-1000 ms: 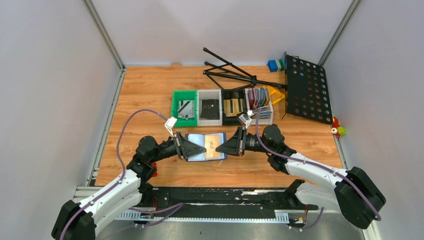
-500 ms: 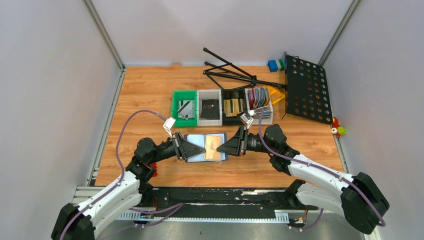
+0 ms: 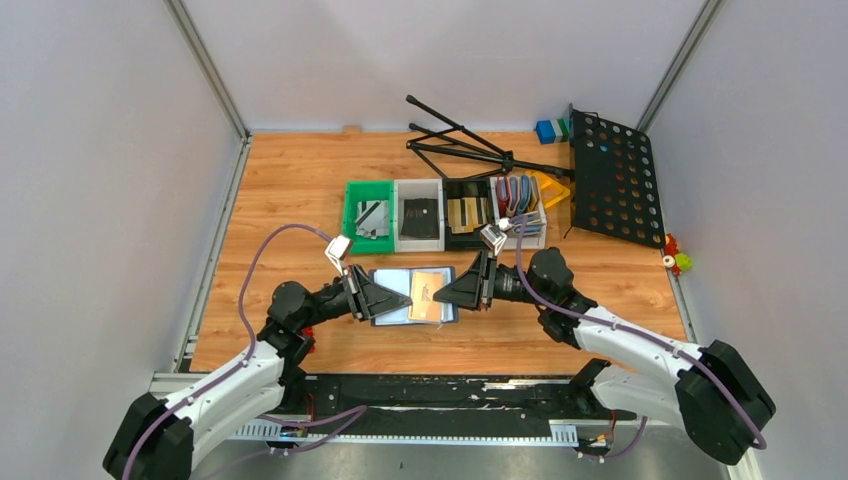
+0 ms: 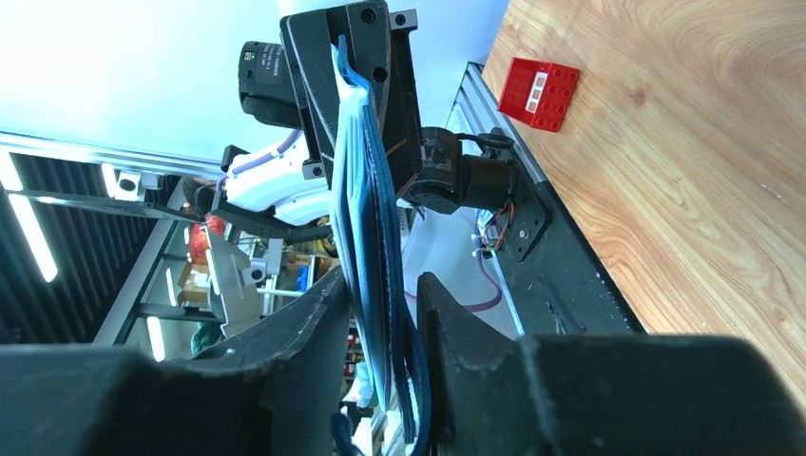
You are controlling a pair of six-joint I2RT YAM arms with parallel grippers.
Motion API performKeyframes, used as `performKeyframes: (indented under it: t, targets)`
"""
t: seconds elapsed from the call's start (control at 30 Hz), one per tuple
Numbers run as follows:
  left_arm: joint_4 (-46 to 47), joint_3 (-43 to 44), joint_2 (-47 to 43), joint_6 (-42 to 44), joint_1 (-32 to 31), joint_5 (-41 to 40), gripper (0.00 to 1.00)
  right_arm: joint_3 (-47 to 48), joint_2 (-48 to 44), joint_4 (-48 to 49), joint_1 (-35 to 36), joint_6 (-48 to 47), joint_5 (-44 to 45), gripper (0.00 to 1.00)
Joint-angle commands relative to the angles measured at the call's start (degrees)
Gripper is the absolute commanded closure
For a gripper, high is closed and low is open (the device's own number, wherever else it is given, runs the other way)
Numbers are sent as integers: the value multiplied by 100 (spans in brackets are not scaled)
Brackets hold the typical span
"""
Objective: Take the credit cards out of the card holder
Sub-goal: Remove the credit card from the card holder.
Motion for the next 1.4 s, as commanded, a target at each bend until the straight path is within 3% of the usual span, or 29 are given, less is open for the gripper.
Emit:
performKeyframes:
  t: [0.0,0.1,0.37,0.4,0.47,0.53,0.57,0.73,0.93,1.03,1.1,1.2,1.3,1.37]
  targets:
    - [1071,13,131,-414,-15,109,100,-54,172,825,-24,222,-222,70]
    - [1188,0,152,-474,-18,100,100,-68,174,894,-24,257,-271,74]
    - [789,19,113,-236,48,158,98,-159,-64,798,-118,307,-264,99]
    - [505,50,54,-97,89,181,93,-181,-88,772,-136,307,-263,100]
    - [-187,109,-127,276,157,172,74,-216,-150,747,-168,307,-263,100]
    - [-1274,307,-397,803,221,79,52,-238,-238,649,-218,268,-248,100]
    - [-1888,419,-547,1111,249,-1,46,-246,-294,543,-243,226,-227,100]
    - [-4856,1144,-1235,2584,326,-742,28,-168,-626,-288,-351,-168,-65,100]
    - [-6849,2041,-1343,3637,328,-1681,27,66,-769,-1144,-368,-642,179,100]
    - [-7280,2443,-1342,3934,329,-1717,38,117,-734,-1180,-368,-688,161,100]
    - [-7053,2527,-1349,3871,329,-1365,50,152,-698,-1192,-368,-721,170,100]
    - [-5943,2241,-1293,3292,306,-538,66,176,-628,-1122,-364,-703,107,100]
    - [-4763,1960,-1084,2747,92,-259,71,182,-529,-892,-367,-596,-36,100]
    - [-4506,1952,-856,2727,-163,-351,71,189,-462,-803,-356,-548,-97,100]
